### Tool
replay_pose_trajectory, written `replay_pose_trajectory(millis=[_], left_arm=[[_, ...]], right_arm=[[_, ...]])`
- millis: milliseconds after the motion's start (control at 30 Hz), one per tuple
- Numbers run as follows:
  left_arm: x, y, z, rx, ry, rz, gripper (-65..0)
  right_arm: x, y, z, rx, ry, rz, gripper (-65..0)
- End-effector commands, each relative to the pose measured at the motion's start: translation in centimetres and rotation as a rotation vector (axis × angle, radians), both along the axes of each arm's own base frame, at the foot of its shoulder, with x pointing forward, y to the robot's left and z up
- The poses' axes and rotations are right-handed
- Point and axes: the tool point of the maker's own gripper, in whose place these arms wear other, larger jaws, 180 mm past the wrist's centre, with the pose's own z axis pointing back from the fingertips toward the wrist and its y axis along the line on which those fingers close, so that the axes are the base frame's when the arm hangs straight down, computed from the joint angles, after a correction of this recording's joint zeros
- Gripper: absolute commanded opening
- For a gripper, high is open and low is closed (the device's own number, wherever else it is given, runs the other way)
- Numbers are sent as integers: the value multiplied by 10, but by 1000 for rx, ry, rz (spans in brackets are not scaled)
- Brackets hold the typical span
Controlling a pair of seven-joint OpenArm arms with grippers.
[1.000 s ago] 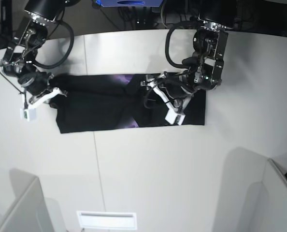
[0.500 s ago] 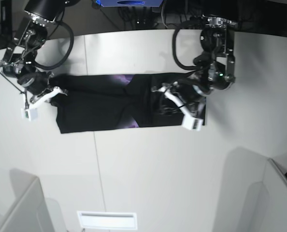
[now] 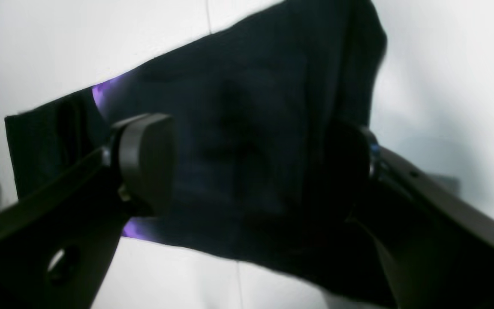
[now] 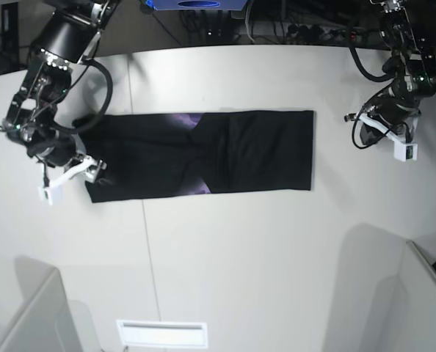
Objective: Fold the T-shirt properly
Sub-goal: 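Release the folded end and raise the left gripper, then grasp both strip ends and fold them together toward the middle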
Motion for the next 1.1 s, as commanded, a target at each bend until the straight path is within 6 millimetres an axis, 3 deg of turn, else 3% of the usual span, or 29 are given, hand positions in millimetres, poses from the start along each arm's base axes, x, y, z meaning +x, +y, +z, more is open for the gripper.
replay_pose_trajectory(millis=[0, 233, 367, 567, 867, 967, 1067], left_arm=[[2, 8, 8, 21, -31, -17, -650], [-12, 29, -9, 107, 30, -50, -650], [-13, 30, -15, 155, 43, -42, -650], [-8, 23, -14, 147, 1, -62, -650], [16, -19, -17, 105, -25, -166, -650], [24, -26, -27, 68, -15, -160, -650], [28, -27, -35, 42, -2, -147, -650]], right_arm=[[11, -10, 10, -12, -39, -12, -150], [12, -32, -8, -13, 28, -32, -150], [5, -31, -25, 14, 81, -36, -150], [-6, -19, -40, 43, 130, -20, -150], [-17, 7, -50, 81, 156, 33, -150], [-18, 21, -52, 62, 153, 113, -150], [-21, 23, -58, 69, 169, 112, -153]])
